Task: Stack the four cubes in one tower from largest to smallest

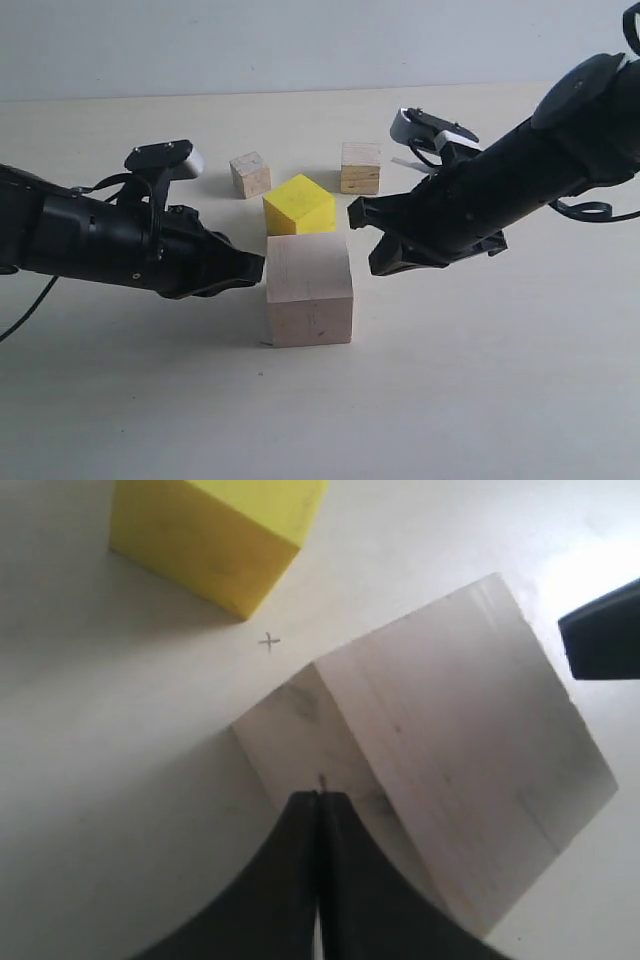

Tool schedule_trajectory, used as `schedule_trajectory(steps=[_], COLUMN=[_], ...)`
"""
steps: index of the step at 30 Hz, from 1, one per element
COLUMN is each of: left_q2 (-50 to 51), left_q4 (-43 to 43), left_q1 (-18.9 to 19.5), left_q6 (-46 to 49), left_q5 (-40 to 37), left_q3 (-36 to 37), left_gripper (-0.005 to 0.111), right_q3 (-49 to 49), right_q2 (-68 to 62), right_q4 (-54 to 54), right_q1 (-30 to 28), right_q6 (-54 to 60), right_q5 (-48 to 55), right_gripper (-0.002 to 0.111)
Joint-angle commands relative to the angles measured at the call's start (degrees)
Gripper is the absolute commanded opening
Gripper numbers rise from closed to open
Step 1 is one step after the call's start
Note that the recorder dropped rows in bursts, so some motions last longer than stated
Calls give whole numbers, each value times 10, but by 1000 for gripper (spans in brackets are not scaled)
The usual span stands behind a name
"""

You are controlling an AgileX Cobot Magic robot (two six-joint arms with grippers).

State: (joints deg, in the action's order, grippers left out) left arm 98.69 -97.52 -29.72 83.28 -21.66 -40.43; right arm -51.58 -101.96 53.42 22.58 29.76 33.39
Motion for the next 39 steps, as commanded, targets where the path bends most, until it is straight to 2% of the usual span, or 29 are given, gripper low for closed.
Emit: schedule_trajectory(steps=[1, 7, 23, 29, 39], left_q2=[22, 39, 40, 40, 40], left_q4=[-1, -1, -7, -7, -7], left_q1=[1, 1, 1, 1, 1], left_q6=[4, 7, 20, 20, 20], left_q5=[-4, -5, 3, 5, 16], left_q3=[-8, -10, -43, -44, -46], left_gripper=[0, 0, 0, 0, 0], right_q3=[-2, -2, -4, -4, -4], right_q2=[-25, -34, -46, -48, -48], right_q4=[53, 110, 141, 216, 217], right_q1=[0, 0, 0, 0, 0], right_q6=[44, 99, 129, 194, 202], right_q5=[13, 23, 21, 27, 13], right_gripper=[0, 0, 0, 0, 0])
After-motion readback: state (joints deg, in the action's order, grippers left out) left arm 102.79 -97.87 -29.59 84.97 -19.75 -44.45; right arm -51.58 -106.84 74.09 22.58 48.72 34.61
